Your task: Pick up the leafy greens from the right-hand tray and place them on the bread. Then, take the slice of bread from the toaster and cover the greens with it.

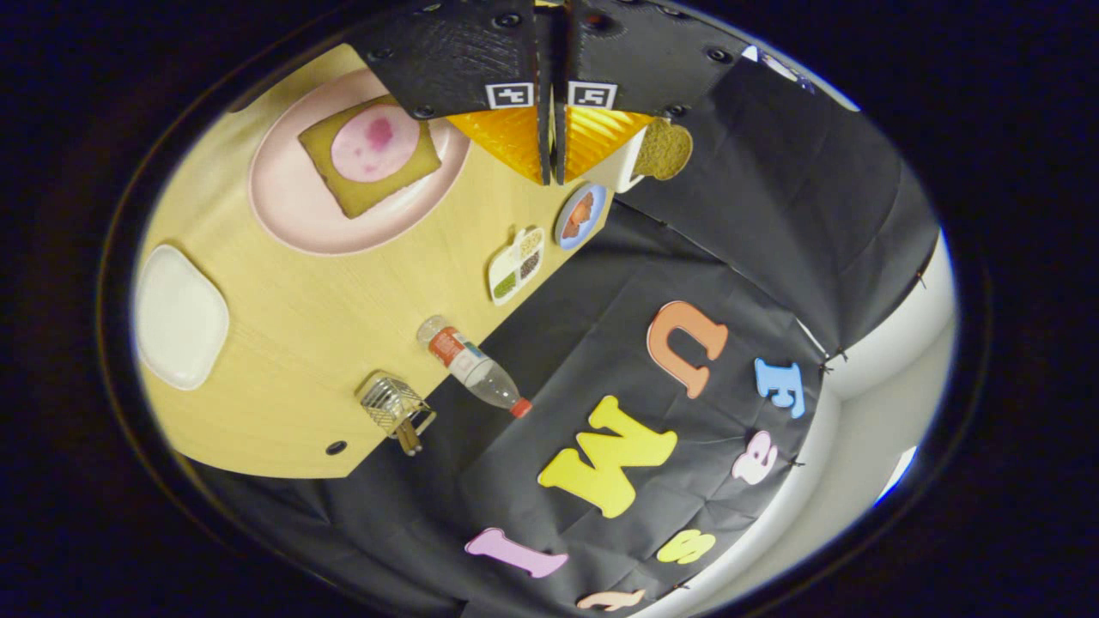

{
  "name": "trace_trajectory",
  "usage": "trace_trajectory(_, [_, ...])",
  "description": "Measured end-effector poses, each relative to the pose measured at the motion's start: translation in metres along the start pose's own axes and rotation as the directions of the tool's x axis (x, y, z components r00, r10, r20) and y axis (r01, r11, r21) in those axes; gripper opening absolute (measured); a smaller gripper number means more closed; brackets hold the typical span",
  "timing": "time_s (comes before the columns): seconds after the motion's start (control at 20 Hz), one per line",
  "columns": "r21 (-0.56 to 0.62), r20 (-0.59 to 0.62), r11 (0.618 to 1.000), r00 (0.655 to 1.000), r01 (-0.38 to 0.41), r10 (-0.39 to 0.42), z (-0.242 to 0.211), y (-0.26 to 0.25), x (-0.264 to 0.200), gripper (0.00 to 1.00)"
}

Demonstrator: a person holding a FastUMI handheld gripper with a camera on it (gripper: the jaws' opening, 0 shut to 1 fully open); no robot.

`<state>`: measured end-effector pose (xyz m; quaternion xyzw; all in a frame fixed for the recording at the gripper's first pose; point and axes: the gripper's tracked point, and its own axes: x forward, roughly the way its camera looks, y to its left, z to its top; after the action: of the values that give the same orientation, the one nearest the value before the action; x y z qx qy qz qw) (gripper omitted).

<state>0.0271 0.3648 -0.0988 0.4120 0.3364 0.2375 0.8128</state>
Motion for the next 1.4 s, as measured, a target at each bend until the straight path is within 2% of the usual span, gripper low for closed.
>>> trace_trajectory(0.15, [0.012,0.02,0.999,0.998,0.053,-0.054,0.005,-0.029,0.0,0.0])
trace_trajectory(0.55, [-0.046,0.072,0.981,0.98,0.187,-0.183,0.017,-0.09,-0.003,0.0])
trace_trajectory(0.8, [-0.128,0.074,0.955,0.962,0.269,-0.262,0.015,-0.12,0.0,0.0])
trace_trajectory(0.85, [-0.146,0.084,0.942,0.953,0.301,-0.292,0.017,-0.127,-0.002,0.01])
trace_trajectory(0.95, [-0.167,0.099,0.934,0.948,0.315,-0.302,0.016,-0.129,-0.005,0.05])
trace_trajectory(1.05, [-0.191,0.113,0.926,0.944,0.326,-0.309,0.018,-0.132,-0.01,0.22])
trace_trajectory(1.2, [-0.24,0.151,0.913,0.942,0.33,-0.3,0.025,-0.126,-0.015,0.58])
trace_trajectory(1.25, [-0.261,0.18,0.904,0.937,0.339,-0.3,0.031,-0.124,-0.02,0.74])
trace_trajectory(1.4, [-0.371,0.306,0.843,0.908,0.39,-0.285,0.05,-0.104,-0.038,0.89])
